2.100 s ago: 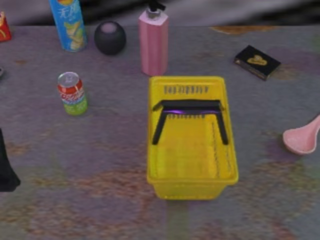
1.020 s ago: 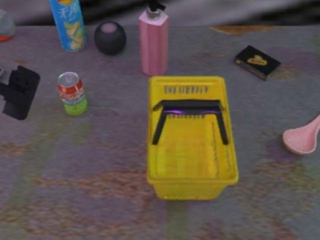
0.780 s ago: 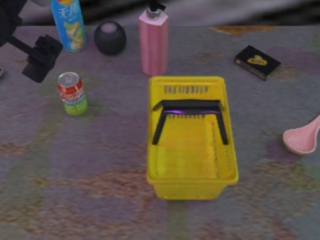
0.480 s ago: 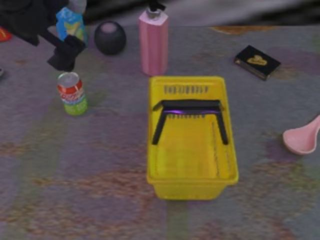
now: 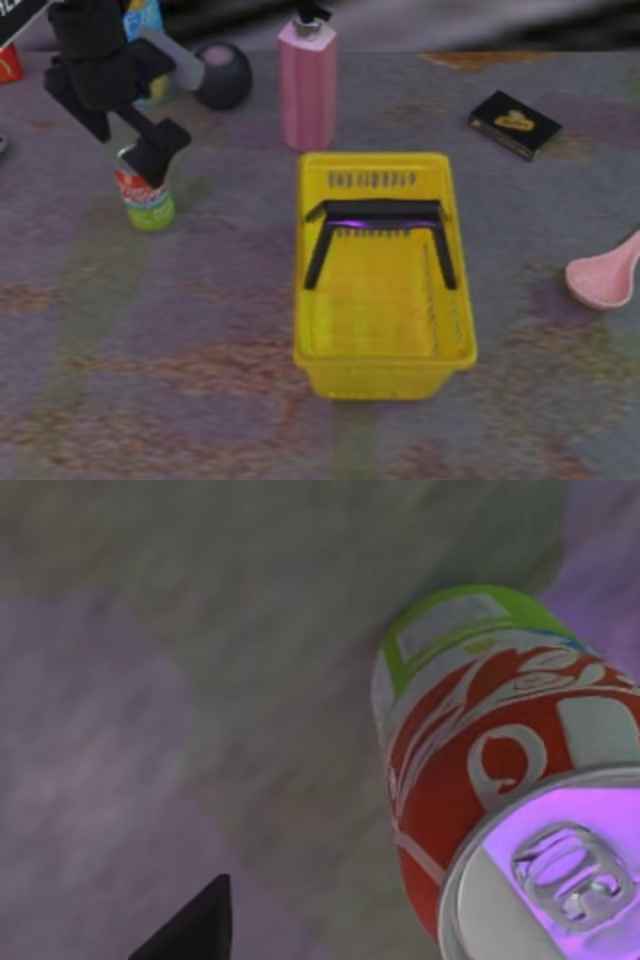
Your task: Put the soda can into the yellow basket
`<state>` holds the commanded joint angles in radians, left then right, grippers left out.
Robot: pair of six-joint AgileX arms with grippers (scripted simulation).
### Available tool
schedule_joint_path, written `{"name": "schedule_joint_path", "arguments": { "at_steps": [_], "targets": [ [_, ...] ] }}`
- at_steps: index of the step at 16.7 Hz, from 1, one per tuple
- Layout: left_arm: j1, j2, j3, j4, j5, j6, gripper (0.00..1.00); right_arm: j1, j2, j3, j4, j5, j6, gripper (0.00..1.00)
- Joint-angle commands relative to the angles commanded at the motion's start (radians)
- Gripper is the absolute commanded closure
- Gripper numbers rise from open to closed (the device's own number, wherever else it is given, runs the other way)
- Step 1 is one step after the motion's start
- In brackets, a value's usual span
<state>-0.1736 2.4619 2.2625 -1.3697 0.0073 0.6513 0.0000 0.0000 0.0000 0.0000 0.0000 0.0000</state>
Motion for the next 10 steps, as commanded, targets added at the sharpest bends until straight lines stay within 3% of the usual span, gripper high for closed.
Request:
{"name": "schedule_joint_path", "arguments": {
  "at_steps": [6, 10],
  "targets": [
    [-0.003, 0.007, 0.0, 0.003, 0.0, 0.0, 0.0, 0.0, 0.0, 0.0, 0.0, 0.0, 0.0, 0.0],
    [0.0, 0.014, -0.095, 0.108, -0.001, 0.001, 0.0, 0.0, 0.0, 0.0, 0.0, 0.0, 0.0, 0.0]
  ]
}}
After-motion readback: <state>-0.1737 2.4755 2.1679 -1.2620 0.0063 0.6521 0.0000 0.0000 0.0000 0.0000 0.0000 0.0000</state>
